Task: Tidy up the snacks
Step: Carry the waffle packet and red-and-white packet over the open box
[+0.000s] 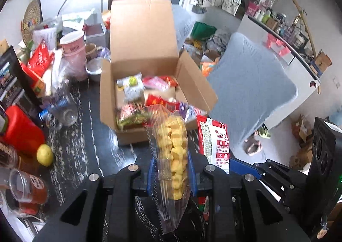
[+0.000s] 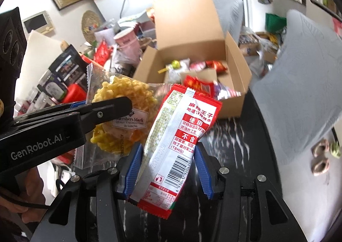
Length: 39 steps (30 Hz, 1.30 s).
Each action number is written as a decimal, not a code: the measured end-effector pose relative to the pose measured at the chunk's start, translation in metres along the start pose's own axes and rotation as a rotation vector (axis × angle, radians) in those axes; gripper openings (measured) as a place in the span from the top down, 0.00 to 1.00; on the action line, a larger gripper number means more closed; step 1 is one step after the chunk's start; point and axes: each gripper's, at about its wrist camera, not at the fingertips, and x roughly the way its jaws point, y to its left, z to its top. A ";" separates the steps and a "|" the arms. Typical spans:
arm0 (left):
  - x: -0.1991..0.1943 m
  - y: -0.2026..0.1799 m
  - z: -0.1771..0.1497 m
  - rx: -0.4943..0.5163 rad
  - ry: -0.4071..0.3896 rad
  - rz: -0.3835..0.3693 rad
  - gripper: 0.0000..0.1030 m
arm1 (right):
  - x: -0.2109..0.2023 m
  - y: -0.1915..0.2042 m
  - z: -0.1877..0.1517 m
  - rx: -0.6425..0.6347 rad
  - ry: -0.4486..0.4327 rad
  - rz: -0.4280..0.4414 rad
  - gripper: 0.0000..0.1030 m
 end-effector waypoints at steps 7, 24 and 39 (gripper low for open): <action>-0.001 0.008 0.032 -0.020 -0.057 0.013 0.76 | 0.002 0.000 0.035 -0.049 -0.023 0.001 0.52; 0.047 0.026 0.125 -0.047 -0.117 0.036 0.76 | 0.045 -0.034 0.129 -0.119 -0.060 0.002 0.52; 0.113 0.056 0.178 -0.028 -0.099 0.069 0.76 | 0.111 -0.060 0.187 -0.157 -0.056 -0.018 0.52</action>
